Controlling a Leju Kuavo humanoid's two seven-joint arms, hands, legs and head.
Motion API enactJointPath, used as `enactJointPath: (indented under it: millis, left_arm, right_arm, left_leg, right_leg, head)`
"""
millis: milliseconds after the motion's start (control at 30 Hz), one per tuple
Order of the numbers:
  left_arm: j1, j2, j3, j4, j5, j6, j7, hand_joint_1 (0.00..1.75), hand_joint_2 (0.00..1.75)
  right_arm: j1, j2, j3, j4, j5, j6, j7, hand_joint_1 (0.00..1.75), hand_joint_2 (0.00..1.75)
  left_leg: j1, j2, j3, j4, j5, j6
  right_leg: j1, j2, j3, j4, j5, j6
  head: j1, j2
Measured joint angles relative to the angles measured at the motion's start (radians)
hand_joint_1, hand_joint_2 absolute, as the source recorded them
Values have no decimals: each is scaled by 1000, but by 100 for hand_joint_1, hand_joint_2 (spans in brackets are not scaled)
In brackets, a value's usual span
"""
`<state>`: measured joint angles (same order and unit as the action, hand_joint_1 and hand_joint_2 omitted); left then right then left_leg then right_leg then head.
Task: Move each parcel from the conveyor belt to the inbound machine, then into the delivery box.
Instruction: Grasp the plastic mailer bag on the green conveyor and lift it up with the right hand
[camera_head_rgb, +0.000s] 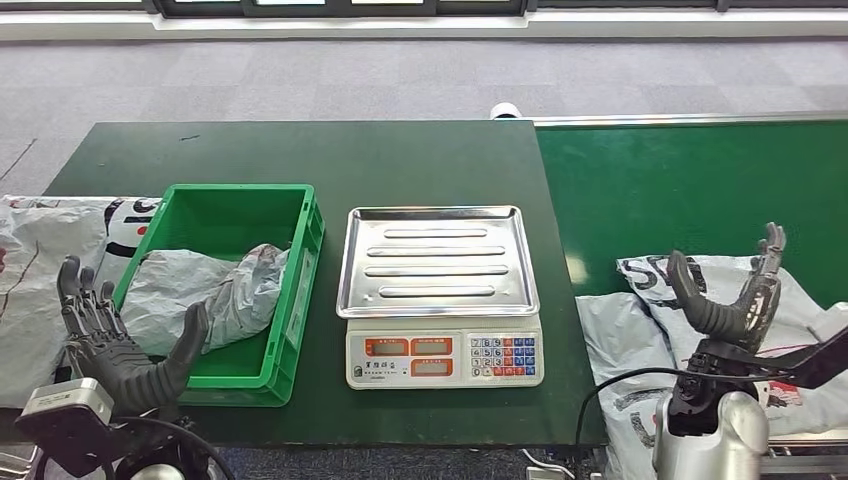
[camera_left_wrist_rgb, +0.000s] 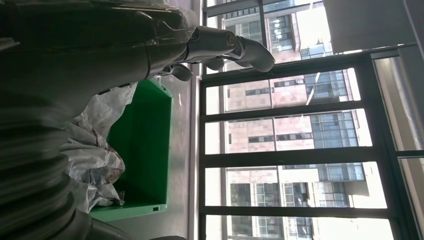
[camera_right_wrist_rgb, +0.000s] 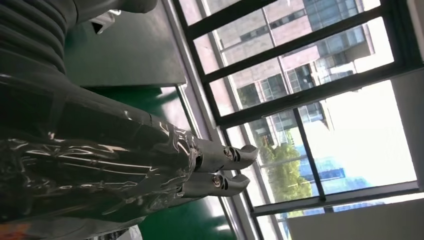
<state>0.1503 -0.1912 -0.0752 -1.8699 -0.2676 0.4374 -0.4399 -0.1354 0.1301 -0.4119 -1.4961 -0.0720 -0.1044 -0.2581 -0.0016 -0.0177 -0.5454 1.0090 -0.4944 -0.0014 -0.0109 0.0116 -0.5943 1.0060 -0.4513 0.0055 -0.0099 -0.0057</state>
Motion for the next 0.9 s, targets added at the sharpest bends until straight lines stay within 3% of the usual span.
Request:
enactJointPath:
  millis: [133, 367, 533, 900]
  left_arm:
    - [-1, 0, 0, 4, -8, -10, 11, 0, 175]
    - [-6, 0, 0, 17, -21, -20, 28, 0, 175]
    - [-13, 1, 0, 28, -24, -14, 38, 0, 175]
    - [-15, 3, 0, 33, -34, -10, 54, 0, 175]
  right_arm:
    - [37, -7, 22, 0, 193, 35, 80, 0, 175]
    - [117, -31, 69, 17, 530, 91, 338, 0, 175]
    - [154, -43, 69, 43, 632, 124, 439, 0, 175]
    - [182, -44, 69, 63, 754, 252, 577, 0, 175]
  left_leg:
    - [0, 0, 0, 0, 0, 0]
    - [0, -1, -1, 0, 0, 0]
    - [0, 0, 0, 0, 0, 0]
    - [0, 0, 0, 0, 0, 0]
  right_leg:
    - [0, 0, 0, 0, 0, 0]
    - [0, -1, 0, 0, 0, 0]
    - [0, 0, 0, 0, 0, 0]
    - [0, 0, 0, 0, 0, 0]
  head:
    - [0, 0]
    - [0, 0]
    - [0, 0]
    - [0, 0]
